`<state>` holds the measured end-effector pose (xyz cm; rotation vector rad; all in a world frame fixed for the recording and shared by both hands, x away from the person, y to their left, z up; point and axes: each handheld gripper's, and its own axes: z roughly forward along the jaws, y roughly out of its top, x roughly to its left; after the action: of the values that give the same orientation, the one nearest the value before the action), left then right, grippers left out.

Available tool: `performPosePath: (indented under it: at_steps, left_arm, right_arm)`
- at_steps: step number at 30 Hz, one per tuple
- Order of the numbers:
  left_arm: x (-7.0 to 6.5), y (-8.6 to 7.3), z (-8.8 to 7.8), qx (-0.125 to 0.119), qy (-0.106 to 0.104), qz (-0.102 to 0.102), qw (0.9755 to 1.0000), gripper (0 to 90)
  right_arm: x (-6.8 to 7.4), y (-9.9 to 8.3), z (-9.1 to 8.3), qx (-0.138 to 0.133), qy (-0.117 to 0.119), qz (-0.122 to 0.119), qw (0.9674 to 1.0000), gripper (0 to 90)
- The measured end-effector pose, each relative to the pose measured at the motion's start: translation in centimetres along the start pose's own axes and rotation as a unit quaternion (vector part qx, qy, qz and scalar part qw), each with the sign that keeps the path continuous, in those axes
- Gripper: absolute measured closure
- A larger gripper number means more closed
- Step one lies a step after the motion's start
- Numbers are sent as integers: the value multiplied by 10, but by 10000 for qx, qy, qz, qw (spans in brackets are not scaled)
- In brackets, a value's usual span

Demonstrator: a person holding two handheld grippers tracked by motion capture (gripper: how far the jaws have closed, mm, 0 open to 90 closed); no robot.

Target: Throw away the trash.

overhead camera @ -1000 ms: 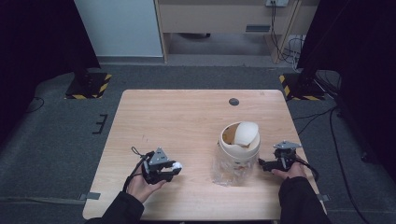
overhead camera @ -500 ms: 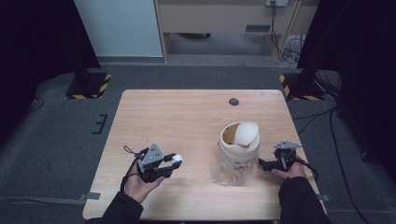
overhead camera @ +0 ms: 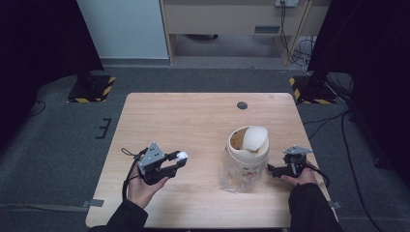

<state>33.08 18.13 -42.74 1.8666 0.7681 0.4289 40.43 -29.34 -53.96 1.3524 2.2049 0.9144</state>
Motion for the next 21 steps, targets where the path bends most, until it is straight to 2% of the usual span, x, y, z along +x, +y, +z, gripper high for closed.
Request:
performPosePath:
  at_steps: [5,10,21]
  left_arm:
    - [2,7,-3,-135,26,5,9999,610]
    - [7,16,-4,-330,-1,-119,9994,610]
    - [9,34,3,-530,-32,-59,9986,607]
  right_arm:
    - [0,0,0,-1,10,-4,10000,5]
    - [0,0,0,-1,11,-6,10000,5]
    - [0,0,0,-3,10,3,10000,5]
